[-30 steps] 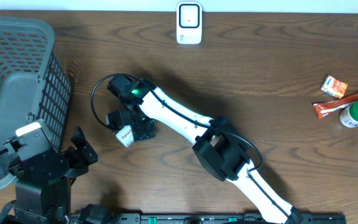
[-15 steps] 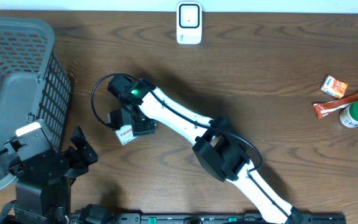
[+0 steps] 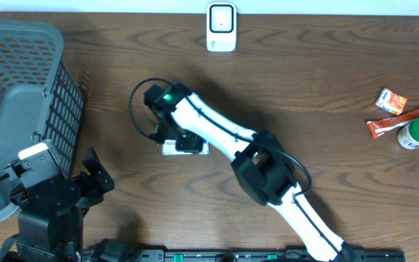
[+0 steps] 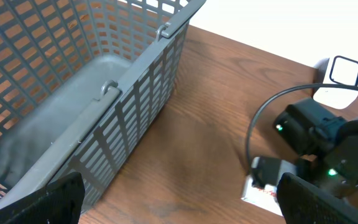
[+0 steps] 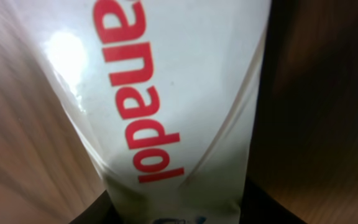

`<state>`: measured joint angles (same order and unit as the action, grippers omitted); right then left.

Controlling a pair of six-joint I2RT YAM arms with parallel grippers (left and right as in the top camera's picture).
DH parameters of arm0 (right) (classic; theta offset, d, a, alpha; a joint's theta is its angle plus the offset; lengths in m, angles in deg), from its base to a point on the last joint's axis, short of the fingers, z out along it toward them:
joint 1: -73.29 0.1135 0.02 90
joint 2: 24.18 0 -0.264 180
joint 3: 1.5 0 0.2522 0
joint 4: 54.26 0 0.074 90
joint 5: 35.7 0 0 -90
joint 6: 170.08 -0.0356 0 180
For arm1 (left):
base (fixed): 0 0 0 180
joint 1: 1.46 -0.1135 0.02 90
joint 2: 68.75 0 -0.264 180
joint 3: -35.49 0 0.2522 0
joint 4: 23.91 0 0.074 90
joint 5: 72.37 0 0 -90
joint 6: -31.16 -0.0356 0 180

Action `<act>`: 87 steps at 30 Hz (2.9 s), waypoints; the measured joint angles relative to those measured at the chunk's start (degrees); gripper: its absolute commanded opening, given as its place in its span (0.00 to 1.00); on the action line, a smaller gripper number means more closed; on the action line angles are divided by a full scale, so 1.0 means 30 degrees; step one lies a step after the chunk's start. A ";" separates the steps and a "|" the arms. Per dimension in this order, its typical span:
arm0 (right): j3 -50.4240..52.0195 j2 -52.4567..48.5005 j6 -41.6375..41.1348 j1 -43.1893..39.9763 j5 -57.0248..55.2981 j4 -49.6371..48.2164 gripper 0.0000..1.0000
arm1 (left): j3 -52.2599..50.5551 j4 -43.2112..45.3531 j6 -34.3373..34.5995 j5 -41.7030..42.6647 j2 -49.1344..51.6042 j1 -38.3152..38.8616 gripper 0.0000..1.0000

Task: Scan the item barcode

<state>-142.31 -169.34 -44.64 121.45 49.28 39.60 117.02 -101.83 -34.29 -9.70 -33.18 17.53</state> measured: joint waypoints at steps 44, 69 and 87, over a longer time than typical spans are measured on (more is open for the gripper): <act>0.2120 0.1129 -0.1749 -0.2696 0.3220 -0.2506 0.93 | 0.0000 0.0000 0.0000 0.0000 0.0000 0.0000 0.98; 0.5136 0.2441 -0.1559 -0.3373 0.1239 -0.4852 0.61 | 0.0000 0.0000 0.0000 0.0000 0.0000 0.0000 0.98; 0.5136 0.2441 -0.2608 -0.3373 0.1217 -0.4736 0.42 | 0.0000 0.0000 0.0000 0.0000 0.0000 0.0000 0.98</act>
<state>-126.90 -162.02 -52.47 111.33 52.93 25.39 117.02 -101.83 -34.29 -9.70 -33.18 17.53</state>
